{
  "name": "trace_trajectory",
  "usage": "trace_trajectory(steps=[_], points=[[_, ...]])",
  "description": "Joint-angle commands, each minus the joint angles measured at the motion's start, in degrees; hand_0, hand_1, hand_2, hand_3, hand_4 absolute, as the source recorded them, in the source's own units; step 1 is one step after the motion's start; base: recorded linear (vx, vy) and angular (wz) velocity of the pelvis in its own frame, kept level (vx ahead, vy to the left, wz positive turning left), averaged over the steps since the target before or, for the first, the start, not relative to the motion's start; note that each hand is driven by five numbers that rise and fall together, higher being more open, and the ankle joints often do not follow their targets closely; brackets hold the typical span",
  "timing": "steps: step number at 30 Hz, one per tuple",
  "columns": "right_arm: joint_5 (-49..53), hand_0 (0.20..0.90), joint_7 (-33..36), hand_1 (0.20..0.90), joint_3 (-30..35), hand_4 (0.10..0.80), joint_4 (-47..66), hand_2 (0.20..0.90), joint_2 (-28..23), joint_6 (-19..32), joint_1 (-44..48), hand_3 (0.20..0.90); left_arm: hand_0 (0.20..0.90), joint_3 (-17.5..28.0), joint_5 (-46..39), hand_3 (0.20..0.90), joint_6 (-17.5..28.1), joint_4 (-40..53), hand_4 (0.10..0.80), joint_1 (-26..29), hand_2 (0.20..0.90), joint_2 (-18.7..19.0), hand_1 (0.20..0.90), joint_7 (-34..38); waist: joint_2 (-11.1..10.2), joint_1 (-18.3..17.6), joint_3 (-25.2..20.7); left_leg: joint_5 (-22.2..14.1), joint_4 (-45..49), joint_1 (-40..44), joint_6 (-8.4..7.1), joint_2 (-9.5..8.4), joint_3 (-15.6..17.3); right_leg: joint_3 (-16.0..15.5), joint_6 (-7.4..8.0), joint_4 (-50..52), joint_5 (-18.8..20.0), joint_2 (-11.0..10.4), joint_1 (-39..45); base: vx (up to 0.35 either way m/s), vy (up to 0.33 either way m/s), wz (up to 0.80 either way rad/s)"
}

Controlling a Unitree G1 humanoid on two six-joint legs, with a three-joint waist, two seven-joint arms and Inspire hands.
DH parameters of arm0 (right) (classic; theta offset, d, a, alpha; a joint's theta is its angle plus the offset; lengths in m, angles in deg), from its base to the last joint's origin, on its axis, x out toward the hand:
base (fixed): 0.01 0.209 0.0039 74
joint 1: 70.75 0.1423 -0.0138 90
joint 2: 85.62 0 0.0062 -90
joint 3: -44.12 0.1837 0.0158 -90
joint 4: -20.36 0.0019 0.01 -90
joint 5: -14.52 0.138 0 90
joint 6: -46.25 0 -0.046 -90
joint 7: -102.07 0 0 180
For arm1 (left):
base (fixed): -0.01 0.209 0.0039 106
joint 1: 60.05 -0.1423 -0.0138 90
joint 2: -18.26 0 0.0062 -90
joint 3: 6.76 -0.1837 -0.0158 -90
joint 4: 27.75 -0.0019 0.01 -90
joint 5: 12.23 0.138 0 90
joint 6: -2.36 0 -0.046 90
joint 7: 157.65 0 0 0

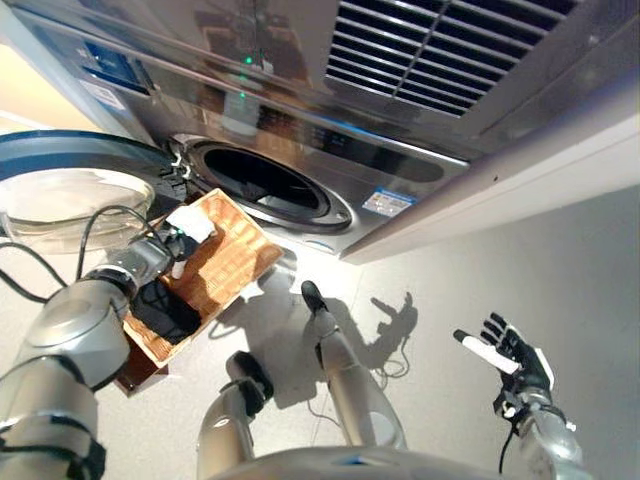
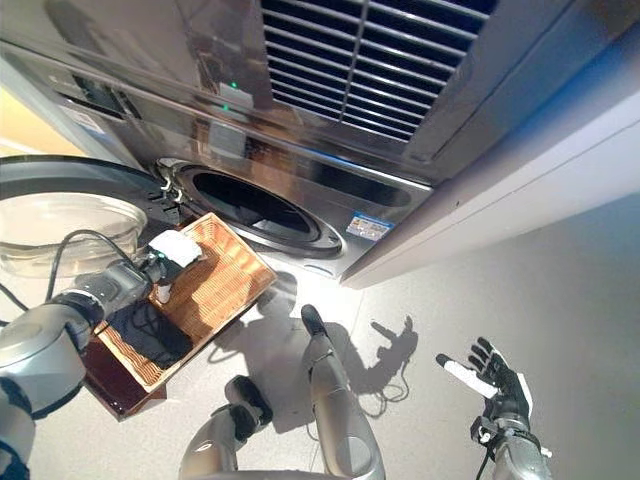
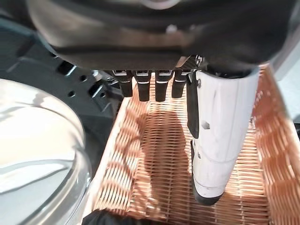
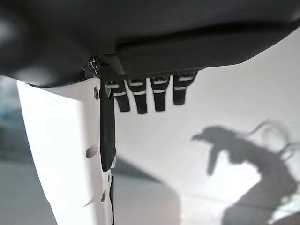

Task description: Pick up the clothes and place them into the washing machine

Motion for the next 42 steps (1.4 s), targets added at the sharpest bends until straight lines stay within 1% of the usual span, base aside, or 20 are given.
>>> trace_trajectory(steps=[1,4,5,10,11,16,24,31,34,42], points=[[2.9,0.9,2.3,0.9,1.6,0.8,2.6,0.9,-2.5,2.9,-1.5,0.9,0.9,3.5,-1.4,0.9,-2.0,1.3,0.8,3.0,0.9,4.9,0.9,0.7,-0.7,-0.4,0.2,0.1,0.0,-5.8,0.46,1.89,-3.0,0.4,-1.22,1.5,-7.3,-0.7,0.8,-0.014,0.047,0.08],[2.6,0.9,2.3,0.9,0.9,0.8,3.0,0.9,-2.3,2.7,-1.1,0.9,0.9,2.7,-1.7,0.9,-2.1,-0.3,0.8,2.8,0.9,5.4,0.9,0.5,-1.0,-0.7,0.4,-0.3,0.4,-6.2,0.67,1.83,-2.8,0.5,-1.16,1.2,-6.9,-0.7,0.4,-0.017,0.043,0.0],[2.8,0.9,2.3,0.9,0.7,0.8,3.8,0.9,-2.2,2.7,-1.3,0.9,0.9,2.3,-2.8,0.9,-1.6,0.4,0.8,2.3,0.9,6.0,0.9,-0.1,-1.1,-0.7,0.7,-0.4,0.7,-6.7,0.75,1.78,-3.0,0.5,-1.18,1.2,-6.8,-0.7,0.1,-0.019,0.031,-0.05],[3.0,0.9,2.1,0.9,0.2,0.8,4.9,0.9,-2.4,2.5,-1.8,0.9,0.9,1.9,-6.7,0.9,0.2,2.6,0.8,1.4,0.9,6.7,0.9,-2.5,-1.0,-0.6,1.3,-0.5,1.2,-7.7,0.81,1.62,-3.9,0.0,-1.29,1.2,-6.5,-1.1,-0.1,-0.024,0.014,0.04],[2.6,0.9,2.2,0.9,0.1,0.8,5.3,0.9,-2.5,2.6,-1.8,0.9,0.9,2.2,-9.2,0.9,1.4,4.1,0.8,0.5,0.9,6.8,0.9,-4.2,-1.0,-0.5,1.6,-0.5,1.1,-7.9,0.84,1.43,-4.0,-0.1,-1.26,1.2,-6.4,-1.2,-0.3,-0.025,0.02,0.05],[2.1,0.9,2.2,0.9,-0.4,0.8,4.2,0.9,-2.7,2.2,-1.0,0.9,0.9,2.9,-12.3,0.9,2.7,5.8,0.8,-1.1,0.9,7.0,0.9,-5.8,-0.8,-0.5,1.5,-0.7,0.8,-7.6,0.93,1.24,-3.7,-0.1,-1.22,1.2,-6.4,-1.1,-0.4,-0.007,0.028,0.02],[-0.1,0.9,1.9,0.9,-1.5,0.8,2.7,0.9,-3.1,2.2,-0.6,0.9,0.9,4.4,-16.5,0.9,4.8,10.5,0.8,-5.8,0.9,9.6,0.9,-8.4,-0.9,-0.5,1.8,-0.7,0.5,-7.1,0.98,1.52,-3.4,-0.2,-1.35,1.3,-6.2,-0.8,-0.6,-0.012,0.003,-0.03],[-1.0,0.9,2.2,0.9,-2.1,0.8,1.4,0.9,-3.4,2.3,0.3,0.9,0.9,4.5,-17.9,0.9,5.2,10.6,0.8,-9.2,0.9,9.1,0.9,-9.8,-1.1,-0.5,2.1,-0.6,0.9,-7.7,0.86,1.82,-4.3,-0.9,-1.58,1.6,-6.3,-0.6,-0.8,-0.032,-0.012,-0.06],[-0.9,0.9,2.8,0.9,-2.3,0.8,-0.3,0.9,-3.5,2.3,1.4,0.9,0.9,3.5,-17.5,0.9,4.9,10.4,0.8,-9.2,0.9,8.9,0.9,-10.2,-1.1,-0.3,2.4,-0.3,0.8,-8.4,0.68,1.67,-5.0,-1.5,-1.66,1.4,-6.3,-0.9,-0.8,-0.049,-0.01,0.0],[-1.0,0.9,3.5,0.9,-2.5,0.8,-2.4,0.9,-3.6,2.2,3.3,0.9,0.9,2.9,-17.6,0.9,4.6,10.2,0.8,-10.1,0.9,8.4,0.9,-11.6,-1.2,0.3,3.3,-0.1,1.1,-9.8,0.7,1.29,-5.9,-2.5,-1.77,1.4,-6.0,-1.5,-1.3,-0.026,-0.002,0.01]])
